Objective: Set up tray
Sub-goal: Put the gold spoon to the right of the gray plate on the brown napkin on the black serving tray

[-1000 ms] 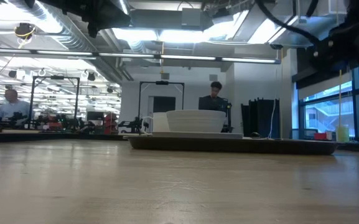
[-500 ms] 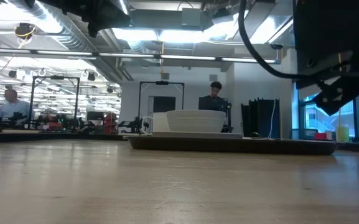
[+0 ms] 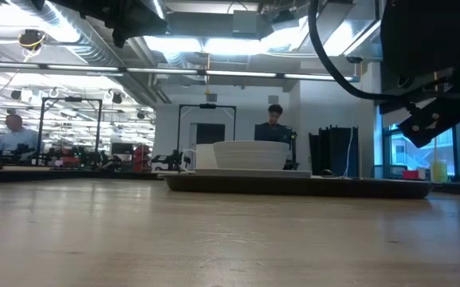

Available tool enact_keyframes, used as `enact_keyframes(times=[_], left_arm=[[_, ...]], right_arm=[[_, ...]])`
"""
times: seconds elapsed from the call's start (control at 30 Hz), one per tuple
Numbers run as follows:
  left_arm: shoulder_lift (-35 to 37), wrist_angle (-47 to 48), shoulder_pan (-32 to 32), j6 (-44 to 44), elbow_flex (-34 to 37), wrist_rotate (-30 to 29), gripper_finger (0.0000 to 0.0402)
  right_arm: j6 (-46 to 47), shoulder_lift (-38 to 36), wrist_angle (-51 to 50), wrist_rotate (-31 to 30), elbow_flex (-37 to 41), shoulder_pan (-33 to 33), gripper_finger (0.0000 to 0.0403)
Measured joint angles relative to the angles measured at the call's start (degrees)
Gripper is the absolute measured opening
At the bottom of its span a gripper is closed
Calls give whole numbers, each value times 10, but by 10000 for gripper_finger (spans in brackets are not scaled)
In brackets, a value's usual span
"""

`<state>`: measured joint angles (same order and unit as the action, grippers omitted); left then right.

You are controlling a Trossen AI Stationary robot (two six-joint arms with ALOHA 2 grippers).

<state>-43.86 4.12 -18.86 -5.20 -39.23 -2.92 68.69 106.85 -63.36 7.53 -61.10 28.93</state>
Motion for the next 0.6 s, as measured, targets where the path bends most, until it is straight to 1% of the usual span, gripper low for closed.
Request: enact_keyframes(times=[0.6], left_arm=[[0,5,0,0,0,0,70]], right_arm=[[20,0,-15,8,1,0,93]])
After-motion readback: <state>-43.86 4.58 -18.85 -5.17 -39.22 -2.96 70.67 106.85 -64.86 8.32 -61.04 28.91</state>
